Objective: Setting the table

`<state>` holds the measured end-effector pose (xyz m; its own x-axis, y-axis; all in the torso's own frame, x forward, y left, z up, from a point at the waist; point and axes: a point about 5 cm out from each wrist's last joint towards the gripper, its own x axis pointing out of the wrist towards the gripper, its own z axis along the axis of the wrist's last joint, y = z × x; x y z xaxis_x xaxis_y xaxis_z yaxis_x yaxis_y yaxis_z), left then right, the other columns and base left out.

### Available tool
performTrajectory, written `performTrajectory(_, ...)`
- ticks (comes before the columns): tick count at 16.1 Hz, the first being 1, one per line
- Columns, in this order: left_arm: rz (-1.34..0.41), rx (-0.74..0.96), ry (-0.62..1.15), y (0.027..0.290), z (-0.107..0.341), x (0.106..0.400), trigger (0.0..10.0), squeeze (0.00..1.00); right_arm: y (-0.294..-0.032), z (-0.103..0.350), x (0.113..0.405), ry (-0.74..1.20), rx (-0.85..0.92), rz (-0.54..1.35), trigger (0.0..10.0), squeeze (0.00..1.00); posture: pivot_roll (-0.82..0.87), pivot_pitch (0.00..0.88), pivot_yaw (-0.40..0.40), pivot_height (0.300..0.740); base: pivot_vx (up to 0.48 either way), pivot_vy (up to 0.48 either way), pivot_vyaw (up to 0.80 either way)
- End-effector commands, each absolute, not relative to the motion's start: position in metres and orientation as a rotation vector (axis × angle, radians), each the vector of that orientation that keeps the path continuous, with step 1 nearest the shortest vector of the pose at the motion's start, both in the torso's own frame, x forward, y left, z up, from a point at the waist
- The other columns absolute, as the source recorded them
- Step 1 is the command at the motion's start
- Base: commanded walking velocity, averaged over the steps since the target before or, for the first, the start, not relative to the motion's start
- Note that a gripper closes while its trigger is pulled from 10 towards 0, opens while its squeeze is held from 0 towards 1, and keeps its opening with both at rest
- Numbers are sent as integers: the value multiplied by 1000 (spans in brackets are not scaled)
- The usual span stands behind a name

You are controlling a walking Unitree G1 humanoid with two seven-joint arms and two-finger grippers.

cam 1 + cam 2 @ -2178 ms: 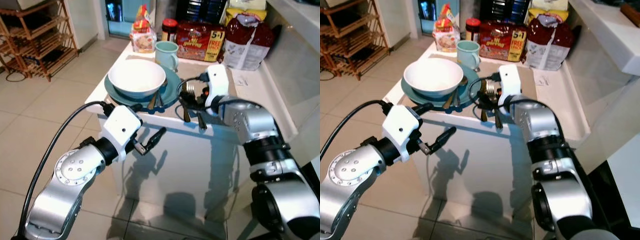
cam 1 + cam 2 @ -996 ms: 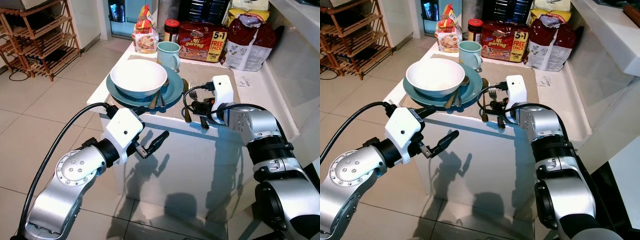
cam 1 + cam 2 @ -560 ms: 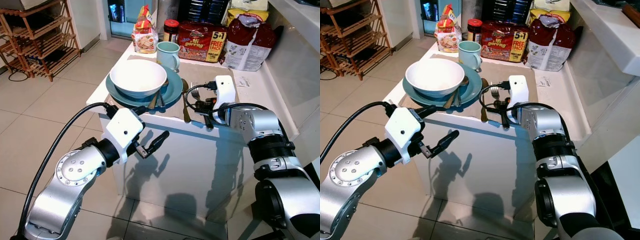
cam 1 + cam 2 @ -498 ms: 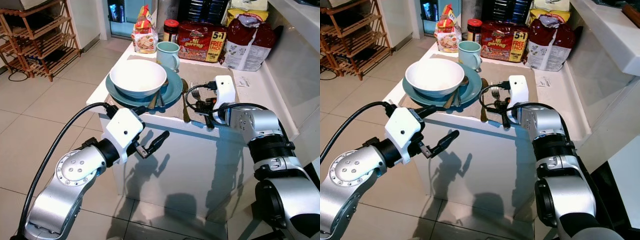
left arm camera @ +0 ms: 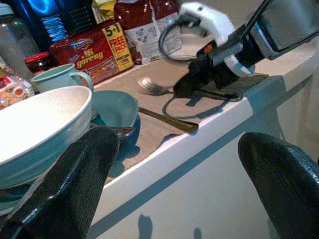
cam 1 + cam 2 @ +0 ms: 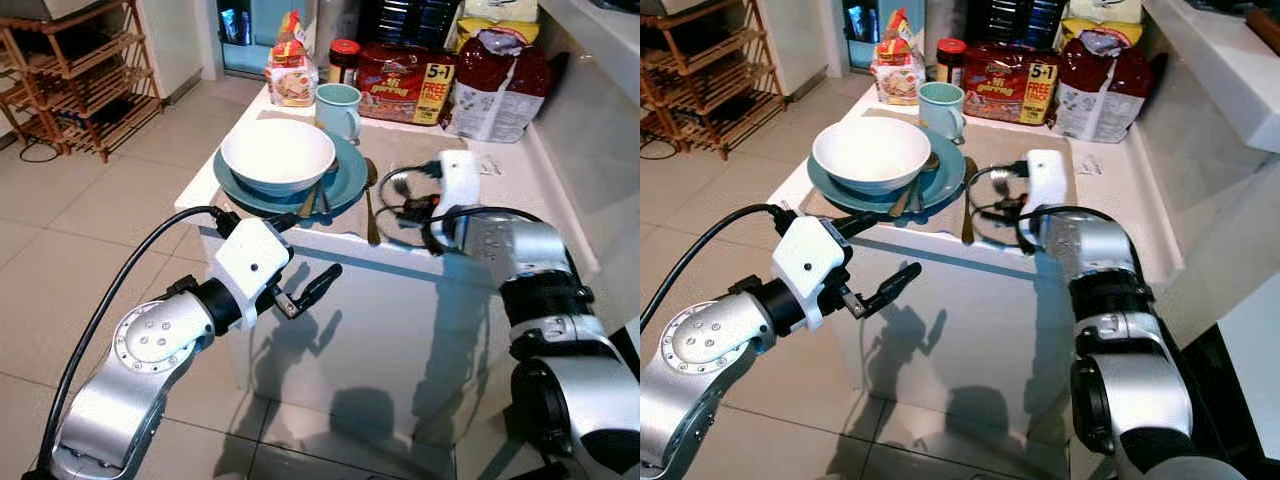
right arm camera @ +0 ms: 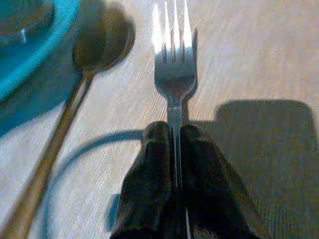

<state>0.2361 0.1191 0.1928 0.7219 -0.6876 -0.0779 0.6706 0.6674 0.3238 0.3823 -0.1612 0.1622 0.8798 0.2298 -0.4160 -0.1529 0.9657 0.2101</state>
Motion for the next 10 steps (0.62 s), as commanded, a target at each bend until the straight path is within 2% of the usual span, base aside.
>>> performTrajectory(1,-769,350,-59,117,193,236,10000,0,-170,176,384,377,213,170,0,0,7,0,-69,740,0,0,0)
performTrajectory(4,-749,353,-63,118,194,238,10000,0,-186,192,383,248,321,98,0,0,0,0,-65,740,0,0,0)
performTrajectory(7,-720,354,-80,118,196,243,10000,0,-202,209,374,86,522,108,0,0,-9,0,-65,740,0,0,0)
performTrajectory(9,-658,354,-80,121,196,247,10000,0,-201,228,358,-74,719,264,0,0,-11,0,-68,740,0,0,0)
performTrajectory(10,-585,344,-98,123,196,250,10000,0,-196,240,335,-167,821,442,0,0,-3,0,-66,740,0,0,0)
